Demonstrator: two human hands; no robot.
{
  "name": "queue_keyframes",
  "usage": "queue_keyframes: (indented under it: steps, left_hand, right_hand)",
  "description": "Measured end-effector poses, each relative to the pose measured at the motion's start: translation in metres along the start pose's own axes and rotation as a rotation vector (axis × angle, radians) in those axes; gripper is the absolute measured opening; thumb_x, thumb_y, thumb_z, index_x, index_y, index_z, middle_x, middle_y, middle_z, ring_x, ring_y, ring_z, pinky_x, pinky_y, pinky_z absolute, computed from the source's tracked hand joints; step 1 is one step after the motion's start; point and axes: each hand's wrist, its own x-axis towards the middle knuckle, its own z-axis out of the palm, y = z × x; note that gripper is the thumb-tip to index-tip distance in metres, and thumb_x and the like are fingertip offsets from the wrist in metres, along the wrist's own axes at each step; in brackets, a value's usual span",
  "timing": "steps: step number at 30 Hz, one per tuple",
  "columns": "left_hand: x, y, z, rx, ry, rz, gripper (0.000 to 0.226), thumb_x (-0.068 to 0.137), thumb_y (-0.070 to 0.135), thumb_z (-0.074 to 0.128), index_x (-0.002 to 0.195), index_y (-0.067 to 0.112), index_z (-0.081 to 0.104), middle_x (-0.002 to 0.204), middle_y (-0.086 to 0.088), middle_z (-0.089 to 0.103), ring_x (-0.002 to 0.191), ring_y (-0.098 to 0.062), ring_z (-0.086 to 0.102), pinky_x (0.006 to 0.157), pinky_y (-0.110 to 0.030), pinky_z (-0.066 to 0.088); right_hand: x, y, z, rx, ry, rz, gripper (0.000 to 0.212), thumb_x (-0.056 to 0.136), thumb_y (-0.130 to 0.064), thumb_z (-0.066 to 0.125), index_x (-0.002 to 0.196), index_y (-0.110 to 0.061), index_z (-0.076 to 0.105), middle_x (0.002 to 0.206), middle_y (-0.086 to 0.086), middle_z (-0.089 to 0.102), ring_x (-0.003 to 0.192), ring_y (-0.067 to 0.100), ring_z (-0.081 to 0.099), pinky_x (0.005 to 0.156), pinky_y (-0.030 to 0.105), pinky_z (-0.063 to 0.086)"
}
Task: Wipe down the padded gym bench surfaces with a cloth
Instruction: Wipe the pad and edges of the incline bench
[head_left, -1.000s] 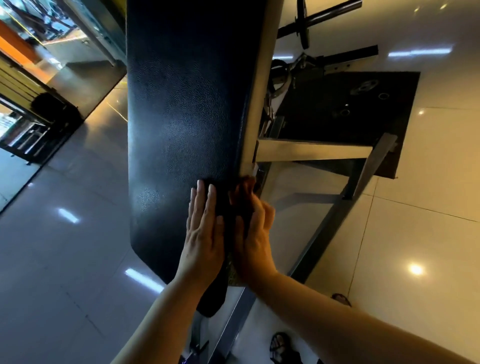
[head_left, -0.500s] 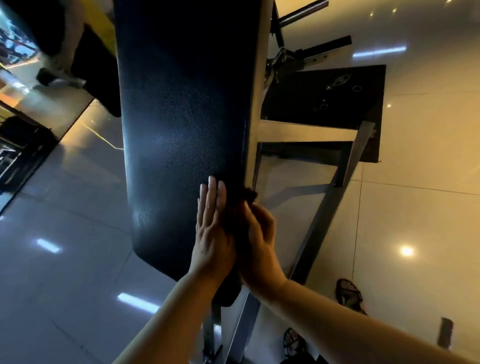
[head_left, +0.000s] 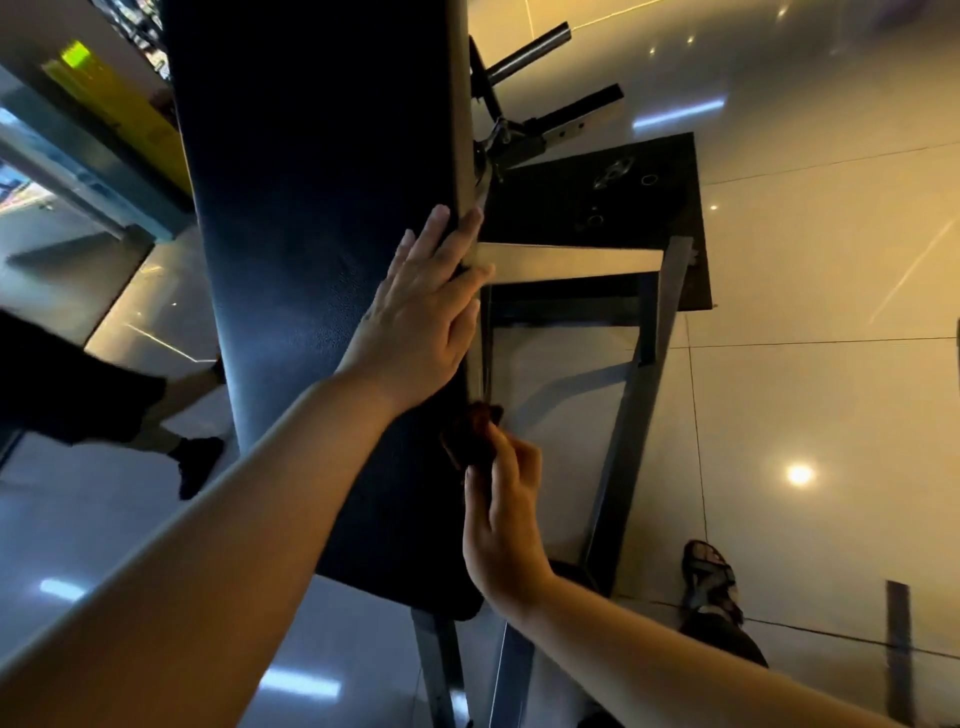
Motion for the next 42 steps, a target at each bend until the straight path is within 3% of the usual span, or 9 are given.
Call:
queue_keyframes:
  steps: [5, 9, 12, 16, 20, 25, 31, 38, 42]
  left_hand:
    - [0.007, -0.003, -0.002, 0.117, -0.063, 0.139, 0.033, 0.103, 0.020, 0.038, 0.126, 0.010, 0.060, 0.157, -0.002, 0.033, 0.154, -0.023, -0.002, 0.120, -0.042, -0.006]
    - [0.004, -0.005, -0.006, 0.141, -0.097, 0.211, 0.034, 0.104, 0.025, 0.040, 0.122, 0.009, 0.063, 0.143, -0.005, 0.049, 0.154, -0.021, 0.006, 0.124, -0.042, -0.002]
    - [0.002, -0.005, -0.003, 0.144, -0.096, 0.215, 0.035, 0.104, 0.025, 0.039, 0.122, 0.008, 0.063, 0.140, -0.004, 0.051, 0.153, -0.020, 0.009, 0.125, -0.045, 0.002]
    - [0.007, -0.002, -0.002, 0.120, -0.037, 0.198, 0.036, 0.102, 0.022, 0.037, 0.117, 0.008, 0.065, 0.139, -0.004, 0.053, 0.152, -0.020, 0.014, 0.124, -0.038, 0.001]
    - [0.012, -0.005, -0.003, 0.130, -0.028, 0.158, 0.042, 0.102, 0.029, 0.030, 0.118, 0.013, 0.066, 0.148, 0.002, 0.045, 0.152, -0.017, 0.012, 0.122, -0.033, 0.000]
    - [0.013, -0.010, 0.002, 0.119, -0.005, 0.216, 0.036, 0.102, 0.026, 0.035, 0.116, 0.011, 0.065, 0.142, -0.002, 0.049, 0.151, -0.020, 0.016, 0.124, -0.039, -0.002]
    - [0.014, -0.011, 0.005, 0.112, 0.032, 0.229, 0.029, 0.101, 0.021, 0.041, 0.115, 0.010, 0.065, 0.138, -0.003, 0.052, 0.149, -0.021, 0.021, 0.125, -0.040, 0.002]
    - [0.013, -0.010, 0.011, 0.099, 0.078, 0.228, 0.025, 0.102, 0.021, 0.043, 0.107, 0.012, 0.065, 0.135, -0.003, 0.053, 0.149, -0.021, 0.023, 0.124, -0.046, 0.009]
    - [0.013, -0.009, 0.012, 0.092, 0.104, 0.234, 0.026, 0.100, 0.019, 0.043, 0.106, 0.011, 0.067, 0.132, -0.004, 0.056, 0.147, -0.022, 0.027, 0.125, -0.041, 0.005]
  right_hand:
    - [0.083, -0.041, -0.009, 0.158, 0.061, 0.164, 0.041, 0.106, -0.021, 0.039, 0.144, -0.032, 0.043, 0.139, -0.006, 0.037, 0.128, 0.007, 0.042, 0.117, 0.035, 0.035]
    - [0.027, -0.021, -0.007, 0.111, 0.028, 0.188, 0.035, 0.105, -0.021, 0.042, 0.138, -0.033, 0.046, 0.133, -0.010, 0.036, 0.114, 0.001, 0.046, 0.105, 0.030, 0.044]
    - [-0.006, -0.011, -0.006, 0.145, 0.019, 0.274, 0.031, 0.106, -0.022, 0.041, 0.120, -0.049, 0.046, 0.124, -0.017, 0.036, 0.105, -0.003, 0.048, 0.096, 0.025, 0.045]
    - [0.064, -0.023, -0.003, 0.170, 0.078, 0.327, 0.029, 0.105, -0.034, 0.038, 0.128, -0.043, 0.053, 0.127, -0.013, 0.043, 0.119, 0.004, 0.047, 0.111, 0.040, 0.041]
    - [0.087, -0.040, -0.011, 0.193, 0.067, 0.199, 0.035, 0.106, -0.031, 0.037, 0.140, -0.035, 0.047, 0.128, -0.012, 0.043, 0.117, -0.002, 0.044, 0.109, 0.033, 0.038]
    - [0.030, -0.034, -0.008, 0.092, -0.004, 0.298, 0.024, 0.105, -0.042, 0.038, 0.123, -0.030, 0.049, 0.123, -0.010, 0.036, 0.111, 0.012, 0.047, 0.105, 0.045, 0.044]
    - [0.092, -0.043, -0.012, 0.495, 0.039, 0.268, 0.038, 0.105, -0.038, 0.039, 0.141, -0.033, 0.050, 0.137, -0.003, 0.057, 0.127, 0.009, 0.054, 0.111, 0.035, 0.043]
    - [0.008, -0.012, 0.005, 0.327, 0.110, 0.475, 0.019, 0.102, -0.043, 0.044, 0.109, -0.041, 0.062, 0.110, 0.000, 0.066, 0.101, 0.015, 0.065, 0.096, 0.041, 0.053]
    - [0.067, -0.055, -0.004, 0.317, 0.159, 0.341, 0.032, 0.106, -0.023, 0.042, 0.096, -0.048, 0.060, 0.104, -0.010, 0.068, 0.098, 0.007, 0.065, 0.095, 0.035, 0.054]
